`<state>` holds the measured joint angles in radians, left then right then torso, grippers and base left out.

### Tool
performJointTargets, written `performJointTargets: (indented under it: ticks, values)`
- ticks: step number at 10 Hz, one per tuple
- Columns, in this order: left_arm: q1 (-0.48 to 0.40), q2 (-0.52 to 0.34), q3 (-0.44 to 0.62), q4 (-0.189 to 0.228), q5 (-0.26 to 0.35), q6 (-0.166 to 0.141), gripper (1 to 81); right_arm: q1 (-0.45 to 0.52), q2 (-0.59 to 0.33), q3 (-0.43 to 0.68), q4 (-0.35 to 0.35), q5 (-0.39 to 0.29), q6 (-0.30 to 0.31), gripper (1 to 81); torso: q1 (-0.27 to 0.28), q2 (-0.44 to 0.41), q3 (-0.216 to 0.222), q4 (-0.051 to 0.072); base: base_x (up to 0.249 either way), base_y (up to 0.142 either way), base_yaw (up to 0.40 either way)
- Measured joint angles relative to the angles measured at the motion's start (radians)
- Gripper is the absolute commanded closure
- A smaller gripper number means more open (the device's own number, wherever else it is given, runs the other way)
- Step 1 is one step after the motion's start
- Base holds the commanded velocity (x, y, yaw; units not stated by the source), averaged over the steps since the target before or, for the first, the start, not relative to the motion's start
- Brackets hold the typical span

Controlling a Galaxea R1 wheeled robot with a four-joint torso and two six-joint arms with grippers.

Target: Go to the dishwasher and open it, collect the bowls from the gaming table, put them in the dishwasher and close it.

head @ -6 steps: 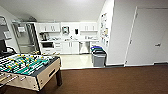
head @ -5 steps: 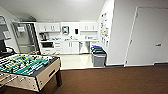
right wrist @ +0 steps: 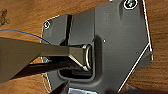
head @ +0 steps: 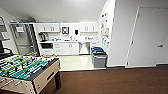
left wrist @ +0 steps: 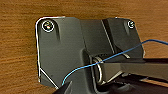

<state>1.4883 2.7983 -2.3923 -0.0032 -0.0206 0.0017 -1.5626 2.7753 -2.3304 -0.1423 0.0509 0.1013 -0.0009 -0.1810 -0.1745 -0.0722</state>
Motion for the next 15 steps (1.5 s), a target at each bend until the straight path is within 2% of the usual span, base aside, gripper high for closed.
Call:
performJointTargets:
  ticks: [11,15]
  values:
    - [-0.003,0.009,-0.002,0.0,-0.001,0.0,1.0,0.016,0.019,-0.009,0.0,0.0,0.0,1.0,0.001,0.0,0.0,0.0,0.227,0.0,0.0]
    - [-0.003,0.011,-0.002,0.0,-0.001,0.0,1.0,0.014,0.036,-0.048,0.0,0.0,0.0,1.0,0.001,0.0,0.0,0.0,0.228,0.0,0.0]
